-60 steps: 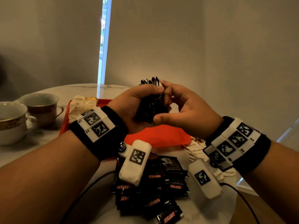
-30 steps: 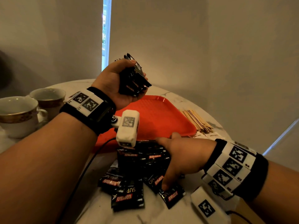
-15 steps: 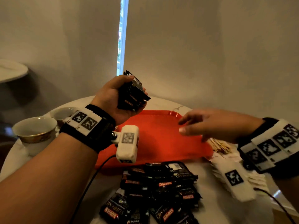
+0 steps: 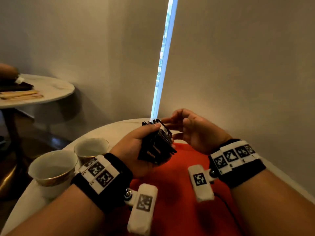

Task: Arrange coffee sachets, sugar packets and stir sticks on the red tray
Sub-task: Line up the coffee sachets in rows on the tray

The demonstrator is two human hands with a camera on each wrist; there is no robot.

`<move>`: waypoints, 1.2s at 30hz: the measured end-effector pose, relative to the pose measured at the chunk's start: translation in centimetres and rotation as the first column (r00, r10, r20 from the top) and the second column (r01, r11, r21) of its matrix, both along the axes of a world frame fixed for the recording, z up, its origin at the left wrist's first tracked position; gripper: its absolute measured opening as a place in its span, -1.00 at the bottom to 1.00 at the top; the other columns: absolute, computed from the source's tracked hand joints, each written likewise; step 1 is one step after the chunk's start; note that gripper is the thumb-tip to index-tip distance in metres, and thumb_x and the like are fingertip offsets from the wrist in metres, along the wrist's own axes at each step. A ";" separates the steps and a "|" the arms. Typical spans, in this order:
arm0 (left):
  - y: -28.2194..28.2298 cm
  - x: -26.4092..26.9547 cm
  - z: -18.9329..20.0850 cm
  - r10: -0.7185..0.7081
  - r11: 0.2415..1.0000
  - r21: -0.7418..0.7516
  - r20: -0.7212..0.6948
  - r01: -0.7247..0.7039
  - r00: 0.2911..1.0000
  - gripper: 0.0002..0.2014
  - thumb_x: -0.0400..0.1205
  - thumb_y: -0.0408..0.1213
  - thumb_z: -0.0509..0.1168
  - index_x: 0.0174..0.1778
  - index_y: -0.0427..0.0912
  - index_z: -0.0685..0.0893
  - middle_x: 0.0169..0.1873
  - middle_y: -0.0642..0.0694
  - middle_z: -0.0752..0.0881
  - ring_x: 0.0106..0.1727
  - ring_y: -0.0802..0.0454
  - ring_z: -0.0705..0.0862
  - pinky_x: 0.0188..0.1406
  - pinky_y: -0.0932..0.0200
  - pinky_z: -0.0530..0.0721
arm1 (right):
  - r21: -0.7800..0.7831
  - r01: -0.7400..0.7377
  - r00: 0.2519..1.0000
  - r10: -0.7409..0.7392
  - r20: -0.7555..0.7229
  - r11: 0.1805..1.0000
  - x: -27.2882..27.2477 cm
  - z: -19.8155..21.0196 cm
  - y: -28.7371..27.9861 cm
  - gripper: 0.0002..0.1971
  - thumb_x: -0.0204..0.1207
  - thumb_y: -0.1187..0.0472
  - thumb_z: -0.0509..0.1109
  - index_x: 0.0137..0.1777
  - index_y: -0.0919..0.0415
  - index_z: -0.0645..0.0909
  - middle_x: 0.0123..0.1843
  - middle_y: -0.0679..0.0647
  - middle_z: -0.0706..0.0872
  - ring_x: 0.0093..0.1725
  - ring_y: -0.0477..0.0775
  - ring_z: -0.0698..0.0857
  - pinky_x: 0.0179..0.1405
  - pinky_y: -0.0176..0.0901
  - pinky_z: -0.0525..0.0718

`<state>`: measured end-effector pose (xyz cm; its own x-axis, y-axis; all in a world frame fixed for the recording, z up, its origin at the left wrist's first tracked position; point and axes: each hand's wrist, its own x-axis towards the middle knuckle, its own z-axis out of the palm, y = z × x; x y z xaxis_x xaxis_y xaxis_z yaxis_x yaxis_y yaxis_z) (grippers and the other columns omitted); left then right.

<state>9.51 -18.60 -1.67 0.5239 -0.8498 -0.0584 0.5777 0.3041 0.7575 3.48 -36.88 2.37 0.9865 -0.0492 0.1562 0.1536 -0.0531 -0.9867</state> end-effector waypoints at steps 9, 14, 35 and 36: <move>-1.1 1.0 -1.4 0.025 1.000 0.011 -0.042 -0.024 0.999 -0.61 0.68 -0.05 0.22 0.28 -0.26 0.61 -0.13 -0.28 0.68 -0.28 -0.14 0.72 -0.32 0.09 0.70 | 0.026 -0.223 0.975 0.222 0.030 0.975 2.0 -5.2 0.8 -0.03 -0.25 0.01 0.90 0.12 0.21 0.41 0.05 0.22 0.61 -0.06 0.11 0.70 -0.13 -0.12 0.73; -1.1 0.8 -1.4 -0.005 1.000 -0.001 -0.110 0.005 0.994 -0.42 0.69 0.13 0.16 0.40 -0.28 0.62 0.11 -0.32 0.70 -0.03 -0.22 0.75 -0.08 -0.01 0.71 | -0.102 -0.091 0.995 0.094 0.030 0.991 1.1 -5.9 2.2 -0.25 0.02 0.53 0.68 0.10 0.14 0.33 0.00 0.18 0.65 -0.07 0.13 0.73 -0.14 -0.01 0.79; 0.6 1.3 0.3 -0.017 0.994 0.112 -0.012 0.018 1.000 -0.50 0.54 -0.03 0.26 0.33 -0.22 0.69 0.12 -0.28 0.69 -0.12 -0.17 0.74 -0.20 -0.05 0.76 | 0.083 -0.144 0.958 0.118 0.262 0.986 1.7 -7.3 2.7 -0.34 -0.02 0.04 0.83 0.14 -0.04 0.73 0.17 -0.03 0.78 0.20 0.03 0.76 0.11 -0.10 0.71; 0.5 1.2 0.4 0.004 0.994 0.109 0.016 -0.006 1.000 -0.56 0.50 -0.06 0.28 0.23 -0.19 0.72 0.07 -0.26 0.69 -0.11 -0.15 0.72 -0.10 -0.08 0.72 | 0.102 -0.131 0.957 0.099 0.272 0.986 1.9 -7.1 2.6 -0.38 -0.01 -0.03 0.79 0.12 -0.02 0.75 0.24 -0.02 0.76 0.23 0.03 0.73 0.14 -0.06 0.69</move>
<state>10.73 -18.07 -1.30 0.5294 -0.8364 -0.1421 0.5645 0.2222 0.7949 5.42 -34.26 -4.77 0.9106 0.0282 0.4123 0.4082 0.0941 -0.9080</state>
